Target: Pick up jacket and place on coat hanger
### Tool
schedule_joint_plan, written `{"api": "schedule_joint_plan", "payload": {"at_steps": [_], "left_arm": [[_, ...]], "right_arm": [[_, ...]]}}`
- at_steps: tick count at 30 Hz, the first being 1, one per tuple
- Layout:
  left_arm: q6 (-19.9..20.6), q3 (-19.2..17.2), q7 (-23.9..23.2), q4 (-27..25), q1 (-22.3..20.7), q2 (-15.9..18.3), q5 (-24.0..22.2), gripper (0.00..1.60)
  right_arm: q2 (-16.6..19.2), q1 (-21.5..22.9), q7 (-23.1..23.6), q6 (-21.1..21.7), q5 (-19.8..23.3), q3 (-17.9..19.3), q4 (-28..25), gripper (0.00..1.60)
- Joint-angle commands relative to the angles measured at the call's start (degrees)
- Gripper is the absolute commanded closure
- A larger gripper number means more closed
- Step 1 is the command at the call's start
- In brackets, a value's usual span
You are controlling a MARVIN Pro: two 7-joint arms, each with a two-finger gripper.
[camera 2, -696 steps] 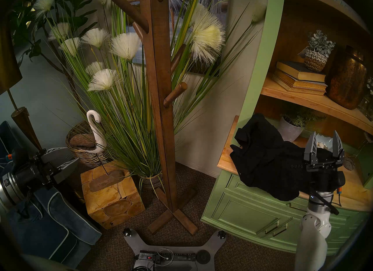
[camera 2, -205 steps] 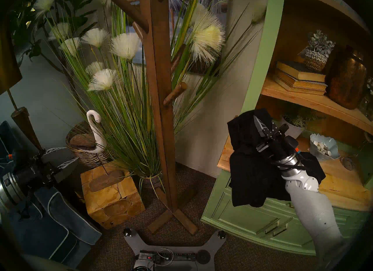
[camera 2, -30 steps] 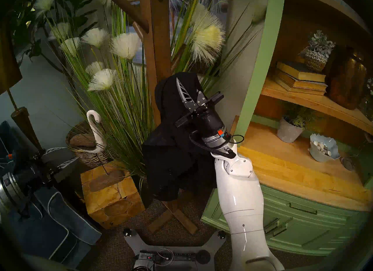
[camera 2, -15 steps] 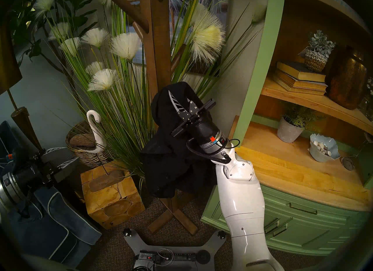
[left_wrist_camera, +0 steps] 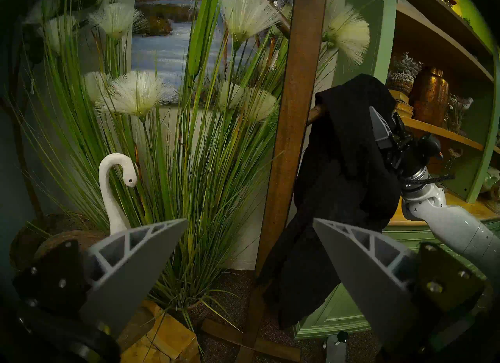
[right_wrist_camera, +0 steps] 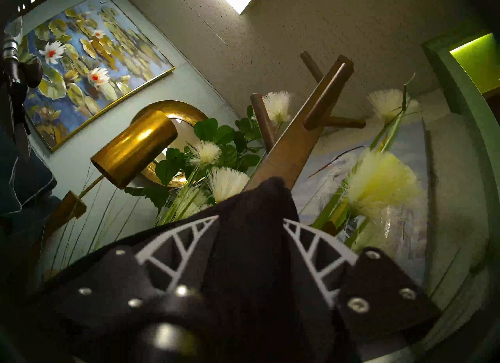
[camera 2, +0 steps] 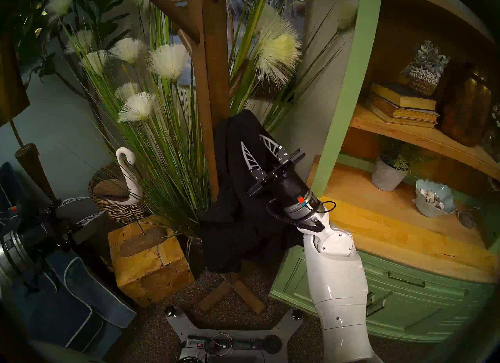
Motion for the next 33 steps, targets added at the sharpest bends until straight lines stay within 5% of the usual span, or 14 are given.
{"api": "schedule_joint_plan", "payload": {"at_steps": [1,11,22,24,26,33], "left_arm": [[0.0,-0.1,-1.06,-0.88,-0.03,0.13,-1.01,0.0],[-0.03,0.02,-0.8,-0.87,-0.09,0.11,-0.78,0.0],[-0.06,0.17,-0.41,-0.71,-0.16,0.12,-0.34,0.0],[-0.07,0.18,-0.38,-0.68,-0.17,0.13,-0.28,0.0],[-0.07,0.19,-0.36,-0.67,-0.18,0.13,-0.24,0.0],[-0.07,0.19,-0.45,-0.73,-0.18,0.12,-0.28,0.0]], "right_arm": [[1.53,-3.27,-0.4,-0.01,3.05,1.96,-1.1,0.05],[-1.01,-9.26,-1.56,-0.01,8.94,9.53,-5.96,0.0],[-5.41,-17.56,-7.64,-0.01,16.98,22.94,-7.69,0.0],[-5.74,-18.26,-8.76,-0.01,18.71,22.71,-7.07,0.0],[-7.89,-21.28,-9.31,-0.01,20.25,26.32,-8.06,0.0],[-12.88,-25.22,-10.58,-0.01,26.06,30.04,-11.95,0.0]]}}
